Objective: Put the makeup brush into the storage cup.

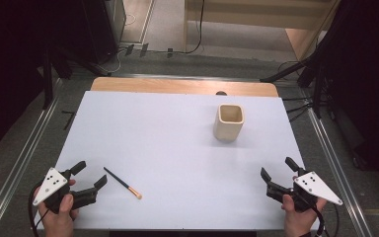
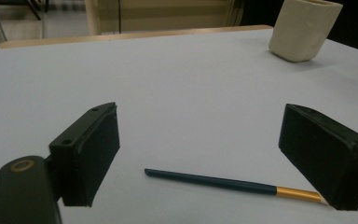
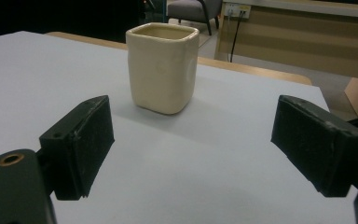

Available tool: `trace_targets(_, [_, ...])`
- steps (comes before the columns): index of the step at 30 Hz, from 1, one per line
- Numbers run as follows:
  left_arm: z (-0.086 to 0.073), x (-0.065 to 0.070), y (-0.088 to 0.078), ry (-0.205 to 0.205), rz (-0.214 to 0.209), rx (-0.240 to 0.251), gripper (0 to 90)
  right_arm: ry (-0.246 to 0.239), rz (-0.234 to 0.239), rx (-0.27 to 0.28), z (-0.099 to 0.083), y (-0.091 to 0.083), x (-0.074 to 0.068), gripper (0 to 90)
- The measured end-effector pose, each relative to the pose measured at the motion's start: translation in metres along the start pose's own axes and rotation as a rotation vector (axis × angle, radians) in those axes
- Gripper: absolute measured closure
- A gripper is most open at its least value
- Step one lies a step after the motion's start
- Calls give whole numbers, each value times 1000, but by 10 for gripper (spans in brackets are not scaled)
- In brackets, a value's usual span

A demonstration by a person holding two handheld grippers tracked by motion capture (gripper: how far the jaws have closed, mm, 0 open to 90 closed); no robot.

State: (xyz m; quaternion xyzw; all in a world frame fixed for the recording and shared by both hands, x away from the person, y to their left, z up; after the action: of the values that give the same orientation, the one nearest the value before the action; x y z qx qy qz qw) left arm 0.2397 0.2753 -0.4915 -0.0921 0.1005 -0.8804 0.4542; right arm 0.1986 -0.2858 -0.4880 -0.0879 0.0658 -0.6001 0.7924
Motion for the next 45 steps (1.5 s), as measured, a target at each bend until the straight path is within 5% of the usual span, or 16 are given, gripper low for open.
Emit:
trace_targets(9, [7,-1,-2,3,-21,26,159,-6,14,-14,-1,1,-4,138])
trace_targets(13, [10,0,0,39,-46,-1,206,-15,21,-17,-1,2,-5,138])
trace_targets(18, [18,4,4,22,-180,-56,282,-6,21,-24,-2,4,-3,139])
trace_targets(24, [27,13,22,64,-281,-176,274,-4,24,-26,-2,4,-4,140])
trace_targets(35, [41,18,44,131,-344,-325,371,-8,27,-38,-3,4,-5,140])
trace_targets(42, [42,20,58,211,-429,-462,401,-4,28,-43,-4,5,-5,141])
trace_targets(43, [41,20,60,231,-427,-481,476,0,27,-47,-4,5,-5,141])
trace_targets(45, [41,19,63,266,-425,-504,471,1,26,-49,-4,5,-5,141])
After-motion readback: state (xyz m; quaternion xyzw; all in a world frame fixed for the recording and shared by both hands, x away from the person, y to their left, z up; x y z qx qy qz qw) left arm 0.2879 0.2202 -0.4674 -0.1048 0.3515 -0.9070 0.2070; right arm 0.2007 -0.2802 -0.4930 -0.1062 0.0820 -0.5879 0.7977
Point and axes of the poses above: each handheld gripper's, and its own axes: y roughly forward along the jaws, z roughly out of its top, x roughly to its right, the point moved 4 cm from there along y, roughly forward along the jaws, and after that the axes turned 4 degrees about x, right-handed, at the moved point
